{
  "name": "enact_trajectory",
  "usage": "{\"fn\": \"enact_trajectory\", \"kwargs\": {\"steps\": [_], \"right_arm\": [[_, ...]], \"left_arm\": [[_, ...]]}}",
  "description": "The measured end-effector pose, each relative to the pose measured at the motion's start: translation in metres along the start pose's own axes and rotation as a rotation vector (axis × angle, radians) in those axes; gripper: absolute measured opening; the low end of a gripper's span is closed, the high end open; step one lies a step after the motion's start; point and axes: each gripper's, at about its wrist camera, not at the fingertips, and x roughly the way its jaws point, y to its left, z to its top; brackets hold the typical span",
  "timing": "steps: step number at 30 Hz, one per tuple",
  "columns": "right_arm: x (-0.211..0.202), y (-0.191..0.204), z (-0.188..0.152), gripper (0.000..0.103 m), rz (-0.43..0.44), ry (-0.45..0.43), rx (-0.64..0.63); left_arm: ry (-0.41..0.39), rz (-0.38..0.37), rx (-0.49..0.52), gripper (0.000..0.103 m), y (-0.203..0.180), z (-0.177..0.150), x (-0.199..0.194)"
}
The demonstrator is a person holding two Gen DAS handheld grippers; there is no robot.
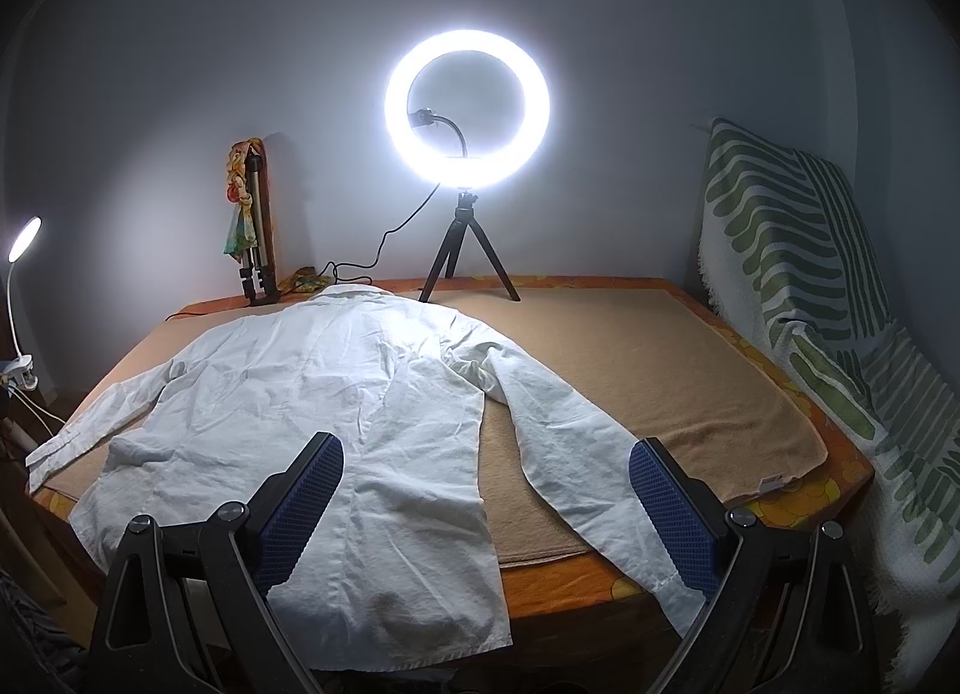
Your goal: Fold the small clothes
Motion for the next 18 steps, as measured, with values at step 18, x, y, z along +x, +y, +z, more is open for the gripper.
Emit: {"fn": "enact_trajectory", "kwargs": {"steps": [18], "right_arm": [[0.0, 0.001, 0.0004, 0.098, 0.001, -0.001, 0.0]], "left_arm": [[0.005, 0.01, -0.001, 0.103, 0.0019, 0.0002, 0.0022]]}}
